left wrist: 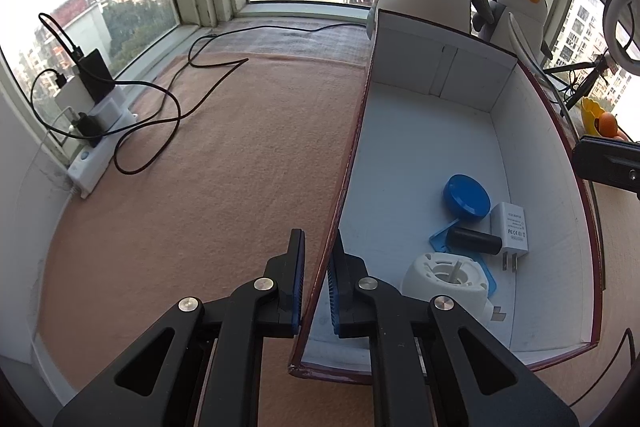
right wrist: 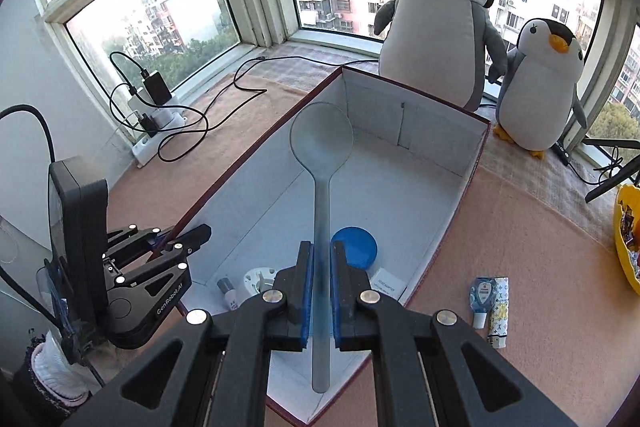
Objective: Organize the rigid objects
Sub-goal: 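Carry the grey spoon into the box and open the right gripper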
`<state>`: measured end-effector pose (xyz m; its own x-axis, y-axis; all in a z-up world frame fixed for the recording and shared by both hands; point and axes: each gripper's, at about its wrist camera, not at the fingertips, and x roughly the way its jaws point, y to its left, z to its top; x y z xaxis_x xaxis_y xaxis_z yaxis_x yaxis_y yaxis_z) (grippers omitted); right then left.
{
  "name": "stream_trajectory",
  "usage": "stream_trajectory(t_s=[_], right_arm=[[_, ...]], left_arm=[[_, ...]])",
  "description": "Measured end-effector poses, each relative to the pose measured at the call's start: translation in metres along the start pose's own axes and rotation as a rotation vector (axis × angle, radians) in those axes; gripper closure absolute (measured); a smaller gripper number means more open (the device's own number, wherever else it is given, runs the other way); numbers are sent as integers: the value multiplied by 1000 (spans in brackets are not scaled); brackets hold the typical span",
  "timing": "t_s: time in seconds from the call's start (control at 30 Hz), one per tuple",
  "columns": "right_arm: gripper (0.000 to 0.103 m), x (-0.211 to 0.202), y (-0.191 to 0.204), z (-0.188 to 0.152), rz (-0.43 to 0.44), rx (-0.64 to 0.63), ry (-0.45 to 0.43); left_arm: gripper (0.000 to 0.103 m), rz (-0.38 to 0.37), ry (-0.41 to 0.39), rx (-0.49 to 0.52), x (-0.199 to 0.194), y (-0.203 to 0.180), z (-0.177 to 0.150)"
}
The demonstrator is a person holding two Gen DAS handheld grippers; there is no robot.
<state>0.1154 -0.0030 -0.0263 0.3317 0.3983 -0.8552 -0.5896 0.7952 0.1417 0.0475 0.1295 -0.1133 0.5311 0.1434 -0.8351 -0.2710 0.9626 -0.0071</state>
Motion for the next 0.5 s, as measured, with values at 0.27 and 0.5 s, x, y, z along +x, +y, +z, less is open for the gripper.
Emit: stream_trajectory(t_s=[0.27,0.5], right_arm=[[96,17,11,5,-9,-25,23],[96,21,13,6,-5,-45,28]], left_arm=[[94,0,0,0,0,0,0],[94,1,0,0,0,0,0]])
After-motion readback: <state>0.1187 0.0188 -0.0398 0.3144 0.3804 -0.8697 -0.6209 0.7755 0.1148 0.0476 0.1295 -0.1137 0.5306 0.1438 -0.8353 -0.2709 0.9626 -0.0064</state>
